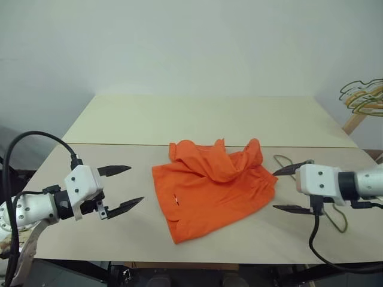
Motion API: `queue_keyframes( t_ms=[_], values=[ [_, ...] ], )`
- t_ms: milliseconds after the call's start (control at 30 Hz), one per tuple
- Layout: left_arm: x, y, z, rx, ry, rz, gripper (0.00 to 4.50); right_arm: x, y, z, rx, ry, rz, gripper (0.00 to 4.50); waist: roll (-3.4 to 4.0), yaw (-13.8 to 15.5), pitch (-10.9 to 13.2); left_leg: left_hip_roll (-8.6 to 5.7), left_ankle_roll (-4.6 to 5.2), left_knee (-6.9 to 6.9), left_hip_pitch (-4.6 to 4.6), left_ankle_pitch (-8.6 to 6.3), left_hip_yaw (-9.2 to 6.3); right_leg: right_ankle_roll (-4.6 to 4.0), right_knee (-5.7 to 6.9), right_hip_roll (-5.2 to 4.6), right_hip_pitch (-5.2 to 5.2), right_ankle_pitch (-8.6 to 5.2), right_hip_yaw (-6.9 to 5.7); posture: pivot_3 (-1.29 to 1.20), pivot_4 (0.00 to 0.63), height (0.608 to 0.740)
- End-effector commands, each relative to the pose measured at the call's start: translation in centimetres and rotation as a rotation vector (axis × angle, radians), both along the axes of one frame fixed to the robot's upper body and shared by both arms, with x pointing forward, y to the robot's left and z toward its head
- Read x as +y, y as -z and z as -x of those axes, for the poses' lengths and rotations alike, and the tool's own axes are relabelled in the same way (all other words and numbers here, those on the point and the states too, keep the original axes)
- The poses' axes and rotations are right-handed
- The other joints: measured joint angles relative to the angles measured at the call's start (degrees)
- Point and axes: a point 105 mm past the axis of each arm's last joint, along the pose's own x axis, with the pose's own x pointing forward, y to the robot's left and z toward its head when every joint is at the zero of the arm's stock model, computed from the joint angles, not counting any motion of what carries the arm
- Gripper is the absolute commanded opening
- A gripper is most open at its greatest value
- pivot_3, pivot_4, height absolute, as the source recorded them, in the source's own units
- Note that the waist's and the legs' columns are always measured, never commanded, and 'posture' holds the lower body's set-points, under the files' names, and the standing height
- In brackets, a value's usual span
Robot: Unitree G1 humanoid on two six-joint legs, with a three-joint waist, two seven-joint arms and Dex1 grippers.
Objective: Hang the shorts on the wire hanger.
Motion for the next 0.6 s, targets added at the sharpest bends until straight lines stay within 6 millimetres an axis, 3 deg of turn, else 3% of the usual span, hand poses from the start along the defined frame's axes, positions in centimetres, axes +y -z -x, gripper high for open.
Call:
queue_keyframes(
  t_ms=[33,400,600],
  values=[
    [-0.4,-0.5,0.1,-0.032,0.004,-0.008,4.50,0.3,-0.8,-0.3,-0.040,-0.026,0.009,4.46,0.00,0.1,0.0,0.00,0.00,0.00,0.00,0.00,0.00,0.00,0.00,0.00,0.00,0.00,0.00,0.10,0.000,0.740],
    [-0.9,-0.9,0.0,-0.054,0.015,-0.005,4.50,0.9,-1.4,-0.8,-0.065,-0.036,-0.019,4.46,-0.01,0.5,0.0,0.00,-0.01,0.00,0.00,0.00,-0.01,0.00,0.00,0.01,0.00,0.00,-0.01,0.07,0.000,0.740],
    [-2.3,-0.5,0.7,-0.025,0.103,-0.035,4.50,1.0,-1.6,-0.9,-0.077,-0.027,-0.037,4.46,-0.02,0.1,0.0,0.00,-0.01,0.00,-0.01,0.00,0.02,-0.01,-0.02,0.01,0.00,0.00,-0.01,0.03,0.000,0.740]
  ],
)
